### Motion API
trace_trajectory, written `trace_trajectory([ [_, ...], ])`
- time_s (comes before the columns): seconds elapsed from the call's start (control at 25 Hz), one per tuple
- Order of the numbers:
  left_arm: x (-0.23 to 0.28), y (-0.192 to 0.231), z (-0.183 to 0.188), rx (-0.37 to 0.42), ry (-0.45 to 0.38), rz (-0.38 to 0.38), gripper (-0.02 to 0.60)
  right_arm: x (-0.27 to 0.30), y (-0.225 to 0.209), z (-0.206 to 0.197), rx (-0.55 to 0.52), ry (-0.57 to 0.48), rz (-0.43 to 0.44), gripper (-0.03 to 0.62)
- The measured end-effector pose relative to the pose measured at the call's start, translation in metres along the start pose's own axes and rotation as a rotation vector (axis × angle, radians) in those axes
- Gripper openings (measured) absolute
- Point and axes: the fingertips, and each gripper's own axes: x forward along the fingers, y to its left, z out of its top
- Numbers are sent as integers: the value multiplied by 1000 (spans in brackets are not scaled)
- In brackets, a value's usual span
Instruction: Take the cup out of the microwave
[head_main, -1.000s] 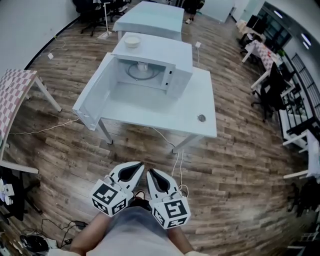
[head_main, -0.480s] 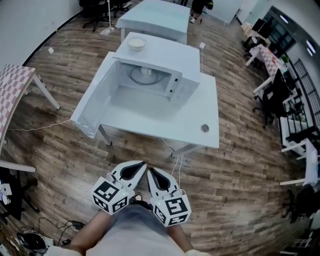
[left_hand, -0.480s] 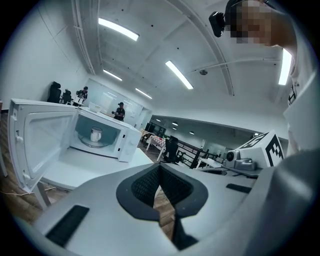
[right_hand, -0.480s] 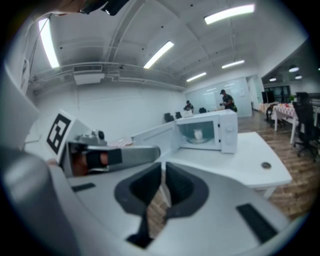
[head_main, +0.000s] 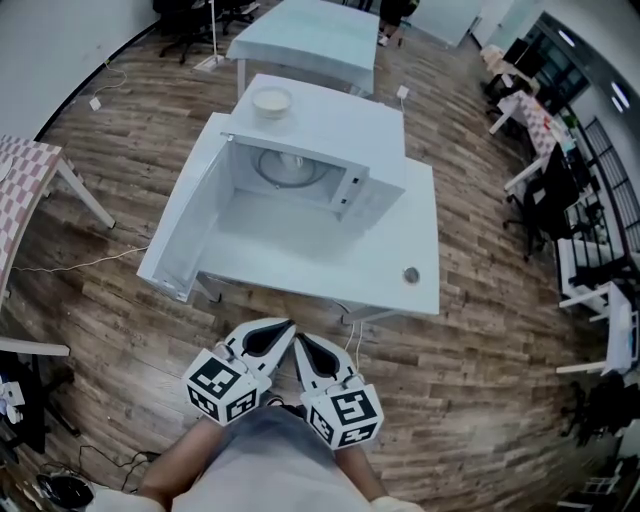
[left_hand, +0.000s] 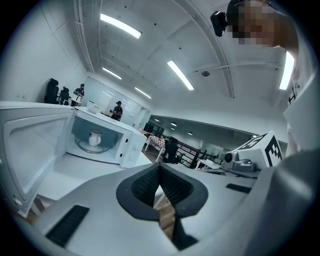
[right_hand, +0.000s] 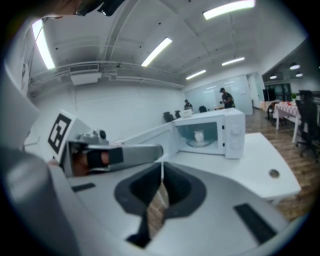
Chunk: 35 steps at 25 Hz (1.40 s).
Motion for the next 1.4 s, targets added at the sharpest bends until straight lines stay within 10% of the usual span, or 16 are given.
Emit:
trace_trajectory([
  [0.88, 23, 73, 65, 9, -96, -65, 8, 80, -18, 53, 35, -66, -63, 25],
  [1.4, 21, 112, 67, -11, -119, 43, 8, 108, -32, 65, 8, -104, -80, 25],
])
